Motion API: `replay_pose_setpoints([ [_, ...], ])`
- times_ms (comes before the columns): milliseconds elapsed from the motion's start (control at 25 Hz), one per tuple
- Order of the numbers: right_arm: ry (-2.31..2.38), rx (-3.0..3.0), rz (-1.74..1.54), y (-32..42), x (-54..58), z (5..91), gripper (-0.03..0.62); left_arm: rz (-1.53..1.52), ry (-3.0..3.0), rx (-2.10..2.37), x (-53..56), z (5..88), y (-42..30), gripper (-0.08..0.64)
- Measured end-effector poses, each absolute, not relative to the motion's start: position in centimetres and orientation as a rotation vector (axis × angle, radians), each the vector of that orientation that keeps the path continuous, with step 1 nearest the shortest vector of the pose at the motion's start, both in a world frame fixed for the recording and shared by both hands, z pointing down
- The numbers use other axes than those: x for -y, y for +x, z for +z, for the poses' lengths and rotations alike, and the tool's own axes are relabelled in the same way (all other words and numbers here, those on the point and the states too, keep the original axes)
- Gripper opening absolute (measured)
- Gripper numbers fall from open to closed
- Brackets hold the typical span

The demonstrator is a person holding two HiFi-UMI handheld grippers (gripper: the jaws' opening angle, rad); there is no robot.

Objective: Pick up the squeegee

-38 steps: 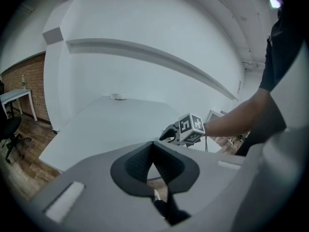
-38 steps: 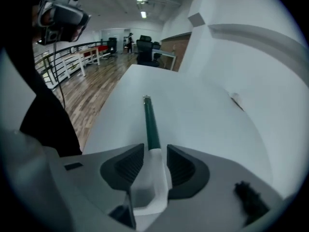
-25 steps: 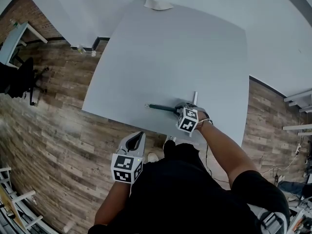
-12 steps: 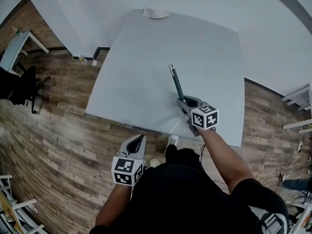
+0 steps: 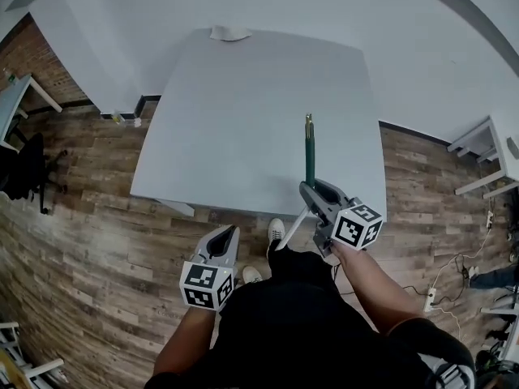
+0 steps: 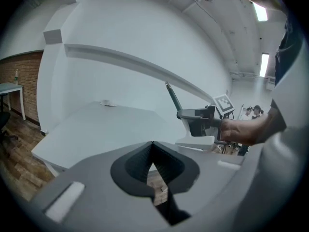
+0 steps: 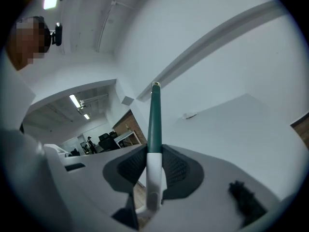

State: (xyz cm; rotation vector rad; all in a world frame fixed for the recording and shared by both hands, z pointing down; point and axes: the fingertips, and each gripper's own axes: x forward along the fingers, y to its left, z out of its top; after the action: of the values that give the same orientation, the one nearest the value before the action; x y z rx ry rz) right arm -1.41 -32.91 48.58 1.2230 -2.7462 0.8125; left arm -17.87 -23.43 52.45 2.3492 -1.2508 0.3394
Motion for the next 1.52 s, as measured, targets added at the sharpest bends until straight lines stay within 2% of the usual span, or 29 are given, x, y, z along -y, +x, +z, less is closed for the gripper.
replay_pose_setpoints([
  [120, 1.327, 2.686, 0.745, 0.7, 29.8, 48.1, 0.101, 0.351, 2.397, 1.160, 23.0, 52.6, -15.7, 0.008],
  [480, 1.554, 2.609, 0.815, 6.8, 25.1, 47.8, 0.100, 0.319, 2.544, 1.023, 22.9, 49.6, -9.3, 0.008],
  [880, 1.527, 2.635, 0.725, 12.5, 20.4, 45.9, 0.100, 0.273, 2.548, 1.078, 21.1, 48.4, -3.4, 0.008],
  [1120, 1.482, 2.663, 0.649, 16.5, 16.5, 45.4, 0.100, 0.284, 2.552, 1.084, 16.1, 47.7, 1.7, 0.008],
  [1520, 1.420, 2.708, 0.696, 20.2, 11.9, 45.7, 0.100, 0.326, 2.529, 1.135, 10.6, 46.9, 6.1, 0.008],
])
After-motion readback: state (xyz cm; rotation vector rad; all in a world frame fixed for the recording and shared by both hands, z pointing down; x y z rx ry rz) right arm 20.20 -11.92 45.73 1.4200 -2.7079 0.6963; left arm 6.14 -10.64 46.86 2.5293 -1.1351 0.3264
